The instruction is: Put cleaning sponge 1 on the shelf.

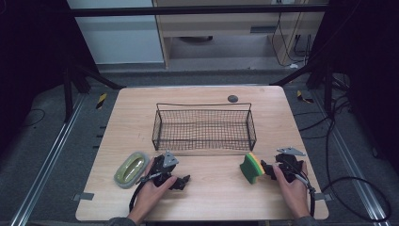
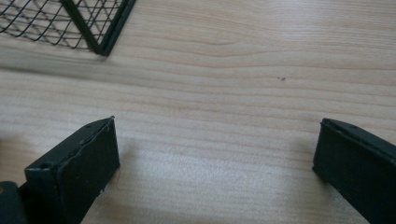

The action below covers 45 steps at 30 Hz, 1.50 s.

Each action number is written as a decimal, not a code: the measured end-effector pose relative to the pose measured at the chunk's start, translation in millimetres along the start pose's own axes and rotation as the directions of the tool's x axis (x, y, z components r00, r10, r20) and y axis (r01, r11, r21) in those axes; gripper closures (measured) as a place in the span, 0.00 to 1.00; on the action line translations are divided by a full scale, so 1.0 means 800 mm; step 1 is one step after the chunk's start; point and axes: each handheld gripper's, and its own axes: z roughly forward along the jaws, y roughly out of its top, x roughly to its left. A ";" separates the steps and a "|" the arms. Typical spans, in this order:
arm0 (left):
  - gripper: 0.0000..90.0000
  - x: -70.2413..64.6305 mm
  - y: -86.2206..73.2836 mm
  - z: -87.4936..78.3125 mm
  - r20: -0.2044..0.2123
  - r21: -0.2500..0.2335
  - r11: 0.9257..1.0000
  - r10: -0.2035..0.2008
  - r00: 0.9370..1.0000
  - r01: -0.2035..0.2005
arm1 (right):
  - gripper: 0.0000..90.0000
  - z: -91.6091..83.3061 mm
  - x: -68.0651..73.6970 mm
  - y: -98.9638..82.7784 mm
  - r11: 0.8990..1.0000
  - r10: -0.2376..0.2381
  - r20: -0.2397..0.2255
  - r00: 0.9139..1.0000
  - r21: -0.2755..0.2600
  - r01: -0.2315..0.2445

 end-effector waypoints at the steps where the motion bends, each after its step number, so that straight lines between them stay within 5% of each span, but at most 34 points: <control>1: 0.04 -0.001 0.001 -0.001 0.002 0.008 1.000 0.013 1.000 -0.013 | 0.01 -0.001 0.000 -0.001 1.000 -0.003 -0.005 1.000 0.000 0.003; 5: 0.04 -0.008 0.005 -0.013 -0.012 0.003 0.998 0.068 0.998 -0.068 | 0.01 -0.001 -0.001 -0.001 1.000 -0.008 -0.010 1.000 0.001 0.008; 13: 0.05 -0.005 0.010 -0.050 -0.014 -0.029 0.998 0.052 0.999 -0.052 | 0.01 -0.002 -0.002 -0.002 1.000 -0.021 -0.022 1.000 0.000 0.021; 20: 0.04 0.027 0.035 -0.112 -0.094 0.006 0.995 0.103 0.990 -0.103 | 0.01 -0.006 -0.004 -0.006 0.999 -0.042 -0.045 0.998 -0.002 0.042; 30: 0.07 0.074 0.032 -0.163 -0.143 0.107 0.992 0.082 0.986 -0.067 | 0.01 -0.009 -0.004 -0.009 0.999 -0.048 -0.047 0.998 0.001 0.048; 39: 0.27 0.118 0.027 -0.179 -0.117 0.252 0.968 0.016 0.993 0.014 | 0.01 -0.010 -0.004 -0.009 0.999 -0.046 -0.050 0.998 0.003 0.046; 40: 0.29 0.122 0.024 -0.177 -0.119 0.292 0.956 0.017 0.993 0.018 | 0.01 -0.010 -0.004 -0.009 0.999 -0.046 -0.050 0.998 0.003 0.046; 41: 0.30 0.122 0.024 -0.177 -0.119 0.292 0.956 0.017 0.993 0.018 | 0.01 -0.010 -0.004 -0.009 0.999 -0.047 -0.049 0.998 0.003 0.047; 42: 0.33 0.126 0.021 -0.175 -0.103 0.320 0.947 0.002 0.995 0.031 | 0.01 -0.010 -0.004 -0.009 0.999 -0.047 -0.050 0.998 0.004 0.047; 45: 0.35 0.129 0.018 -0.172 -0.102 0.348 0.936 -0.007 0.995 0.042 | 0.01 -0.010 -0.005 -0.009 0.999 -0.051 -0.053 0.997 0.005 0.051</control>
